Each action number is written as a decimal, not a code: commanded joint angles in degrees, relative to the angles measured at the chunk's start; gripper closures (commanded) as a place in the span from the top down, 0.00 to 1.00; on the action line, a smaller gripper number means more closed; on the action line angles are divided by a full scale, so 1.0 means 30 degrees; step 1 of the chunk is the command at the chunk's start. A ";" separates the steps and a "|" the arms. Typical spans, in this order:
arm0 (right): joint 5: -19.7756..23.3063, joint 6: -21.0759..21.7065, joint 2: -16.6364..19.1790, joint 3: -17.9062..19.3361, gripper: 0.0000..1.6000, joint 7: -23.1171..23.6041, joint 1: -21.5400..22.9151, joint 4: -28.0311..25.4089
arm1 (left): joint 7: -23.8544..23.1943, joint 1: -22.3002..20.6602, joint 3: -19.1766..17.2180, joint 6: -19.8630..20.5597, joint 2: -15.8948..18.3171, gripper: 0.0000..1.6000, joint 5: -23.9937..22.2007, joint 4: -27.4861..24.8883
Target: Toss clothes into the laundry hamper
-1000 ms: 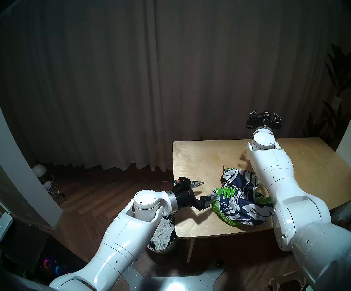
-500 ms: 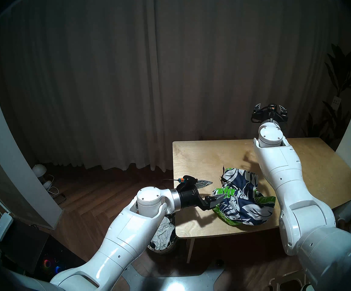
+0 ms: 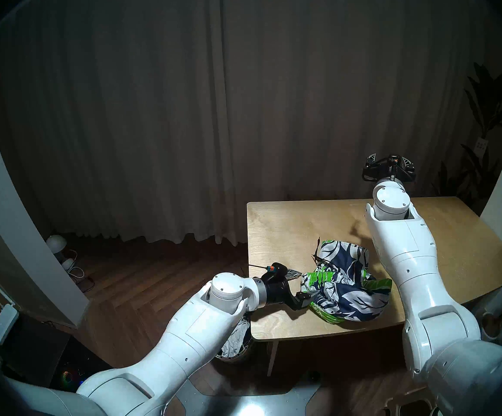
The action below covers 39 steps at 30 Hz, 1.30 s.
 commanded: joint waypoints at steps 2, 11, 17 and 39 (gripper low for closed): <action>0.0306 0.0305 0.0171 0.0435 1.00 -0.0178 -0.0064 -0.1064 | -0.0517 -0.0501 0.0032 -0.1031 -0.0455 0.00 -0.0653 -0.0690; 0.0463 0.0591 -0.0037 0.0102 1.00 -0.0075 0.0240 -0.0655 | -0.0296 -0.0303 -0.1642 -0.1317 -0.0165 0.00 -0.1938 -0.2562; 0.0655 0.0762 -0.0218 -0.0259 1.00 -0.0005 0.0230 -0.0763 | 0.0592 -0.1211 -0.4145 -0.1815 0.0769 0.00 -0.2626 -0.3995; 0.0792 0.0743 -0.0220 -0.0694 1.00 0.0317 0.0121 -0.0928 | 0.1124 -0.2671 -0.9272 -0.4497 0.2191 0.00 -0.4759 -0.9035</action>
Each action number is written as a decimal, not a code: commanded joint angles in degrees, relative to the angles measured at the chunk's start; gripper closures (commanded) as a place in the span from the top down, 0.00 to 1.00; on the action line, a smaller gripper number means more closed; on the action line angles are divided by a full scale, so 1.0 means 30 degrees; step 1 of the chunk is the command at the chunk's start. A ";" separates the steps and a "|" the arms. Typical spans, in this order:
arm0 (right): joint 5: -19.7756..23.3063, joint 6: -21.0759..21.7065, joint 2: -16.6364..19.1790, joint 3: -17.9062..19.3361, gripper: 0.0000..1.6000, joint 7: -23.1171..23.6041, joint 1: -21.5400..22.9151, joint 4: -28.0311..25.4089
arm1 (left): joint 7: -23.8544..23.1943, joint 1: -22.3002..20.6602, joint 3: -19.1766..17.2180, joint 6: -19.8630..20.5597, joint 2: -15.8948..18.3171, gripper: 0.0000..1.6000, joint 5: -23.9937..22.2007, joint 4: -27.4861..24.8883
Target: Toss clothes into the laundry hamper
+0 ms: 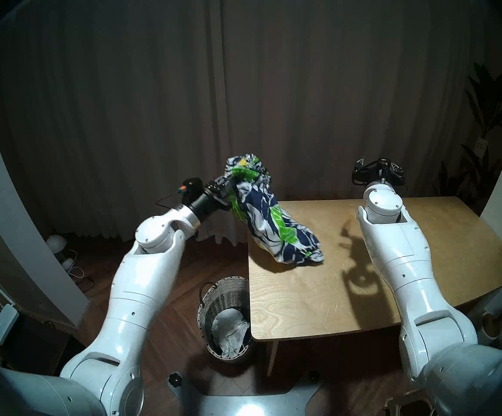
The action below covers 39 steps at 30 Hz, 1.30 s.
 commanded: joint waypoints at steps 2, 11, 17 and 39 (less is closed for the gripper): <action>-0.0057 -0.0146 0.0139 0.0141 1.00 -0.0063 0.0291 -0.0515 | -0.0370 -0.1045 -0.0937 -0.0922 0.0267 0.00 -0.0740 -0.2243; -0.0072 -0.0089 0.0148 0.0203 1.00 -0.0117 0.0162 -0.0746 | 0.0682 0.0224 -0.1653 0.1062 0.1192 0.00 0.0250 -0.4690; -0.0067 -0.0081 0.0152 0.0190 1.00 -0.0156 0.0158 -0.0754 | 0.2134 -0.0500 -0.2470 0.1614 0.1949 0.00 0.1611 -0.2681; -0.0030 -0.0050 0.0183 0.0156 1.00 -0.0241 0.0120 -0.0830 | 0.3198 0.0637 -0.2059 0.0752 0.1625 0.00 0.3446 0.2317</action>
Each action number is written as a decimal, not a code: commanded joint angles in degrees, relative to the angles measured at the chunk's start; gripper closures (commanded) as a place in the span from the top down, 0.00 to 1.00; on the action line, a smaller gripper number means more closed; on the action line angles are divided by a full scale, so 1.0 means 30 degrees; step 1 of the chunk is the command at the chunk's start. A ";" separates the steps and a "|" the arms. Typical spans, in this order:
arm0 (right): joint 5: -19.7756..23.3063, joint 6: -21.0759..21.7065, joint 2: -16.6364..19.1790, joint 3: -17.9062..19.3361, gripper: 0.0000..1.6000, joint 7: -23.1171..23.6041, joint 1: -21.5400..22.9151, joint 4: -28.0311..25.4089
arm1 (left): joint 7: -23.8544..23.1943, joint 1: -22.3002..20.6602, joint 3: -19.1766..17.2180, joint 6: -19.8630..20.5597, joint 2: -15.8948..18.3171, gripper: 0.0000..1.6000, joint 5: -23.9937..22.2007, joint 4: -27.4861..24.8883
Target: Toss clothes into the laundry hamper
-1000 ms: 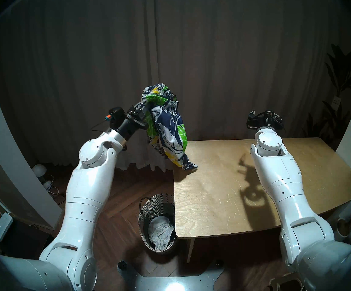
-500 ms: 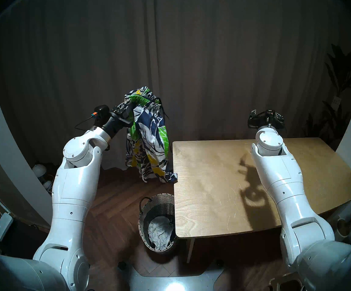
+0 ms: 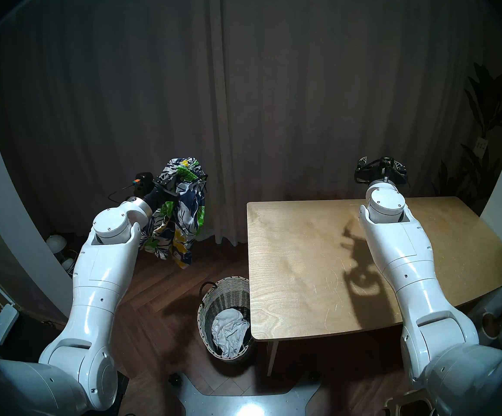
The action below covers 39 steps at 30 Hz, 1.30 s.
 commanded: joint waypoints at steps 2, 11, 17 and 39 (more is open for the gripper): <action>-0.0006 -0.0048 0.0042 0.0010 1.00 0.0060 0.0242 -0.0464 | -0.0071 0.0856 0.0342 -0.0943 -0.0794 0.00 -0.0268 0.1200; 0.0003 -0.0035 0.0048 0.0010 1.00 0.0062 0.0230 -0.0486 | 0.0695 -0.0092 0.0609 -0.1890 -0.1114 0.00 0.0025 0.5710; -0.0001 -0.0044 0.0046 0.0009 1.00 0.0063 0.0237 -0.0472 | 0.0564 -0.0809 0.1096 -0.2811 -0.1678 0.00 -0.0184 0.7984; 0.0008 -0.0028 0.0052 0.0011 1.00 0.0065 0.0225 -0.0497 | 0.0430 0.0820 0.2441 -0.3047 -0.3136 0.00 -0.0482 0.9147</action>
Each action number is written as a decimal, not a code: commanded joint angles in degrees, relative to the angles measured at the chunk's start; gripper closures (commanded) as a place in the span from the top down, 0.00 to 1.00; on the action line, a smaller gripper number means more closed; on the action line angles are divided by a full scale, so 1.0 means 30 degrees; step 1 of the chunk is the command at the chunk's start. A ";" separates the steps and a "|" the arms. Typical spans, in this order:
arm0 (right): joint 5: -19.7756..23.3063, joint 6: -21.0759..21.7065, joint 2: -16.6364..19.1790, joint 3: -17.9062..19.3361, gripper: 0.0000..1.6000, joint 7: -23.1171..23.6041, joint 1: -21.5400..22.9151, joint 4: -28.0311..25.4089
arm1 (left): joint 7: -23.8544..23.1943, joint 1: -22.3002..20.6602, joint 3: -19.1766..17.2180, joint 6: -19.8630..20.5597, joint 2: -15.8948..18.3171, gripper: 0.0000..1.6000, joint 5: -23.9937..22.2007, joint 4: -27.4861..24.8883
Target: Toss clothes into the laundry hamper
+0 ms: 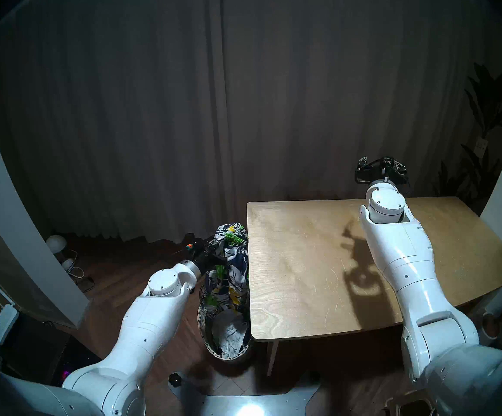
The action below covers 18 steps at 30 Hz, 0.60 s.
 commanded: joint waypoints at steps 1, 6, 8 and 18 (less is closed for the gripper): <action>0.0002 -0.0032 0.0021 0.0014 1.00 0.0044 0.0259 -0.0457 | 0.0707 -0.1294 0.0139 -0.0337 -0.0201 0.00 0.0413 0.2286; -0.0003 -0.0047 0.0019 0.0010 1.00 0.0043 0.0269 -0.0436 | 0.1016 -0.2325 0.0130 -0.0680 -0.0174 0.00 0.0519 0.4563; -0.0004 -0.0051 0.0018 0.0009 1.00 0.0042 0.0272 -0.0429 | 0.1190 -0.2651 0.0141 -0.0817 -0.0189 0.00 0.0607 0.5373; -0.0004 -0.0053 0.0018 0.0008 1.00 0.0042 0.0273 -0.0426 | 0.1566 -0.3579 0.0005 -0.1944 -0.0380 0.00 0.0605 0.8258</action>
